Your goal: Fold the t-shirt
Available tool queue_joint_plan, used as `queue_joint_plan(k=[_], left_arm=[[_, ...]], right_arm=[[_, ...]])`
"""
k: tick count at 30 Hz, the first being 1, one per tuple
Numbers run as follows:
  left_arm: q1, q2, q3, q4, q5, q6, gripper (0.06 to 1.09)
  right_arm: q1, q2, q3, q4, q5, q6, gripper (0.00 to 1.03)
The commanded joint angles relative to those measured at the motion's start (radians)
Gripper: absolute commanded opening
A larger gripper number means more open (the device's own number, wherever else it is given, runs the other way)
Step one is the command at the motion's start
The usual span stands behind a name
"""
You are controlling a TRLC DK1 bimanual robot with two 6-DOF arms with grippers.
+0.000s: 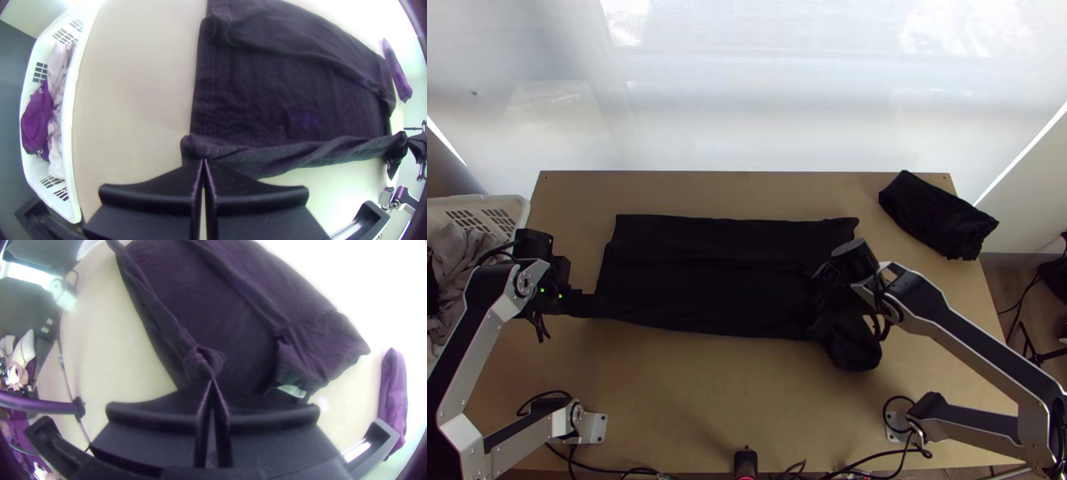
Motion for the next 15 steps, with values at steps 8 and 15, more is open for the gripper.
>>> queue_joint_plan(k=[8, 15], left_arm=[[-0.038, 0.039, 0.169, 0.022, 0.014, -0.017, 0.09], [-0.075, 0.134, 0.237, 0.052, 0.013, -0.022, 0.09]], right_arm=[[-0.145, 0.138, 0.171, 0.008, 0.000, -0.011, 0.03], [-0.195, 0.229, 0.232, 0.008, -0.002, -0.040, 0.03]])
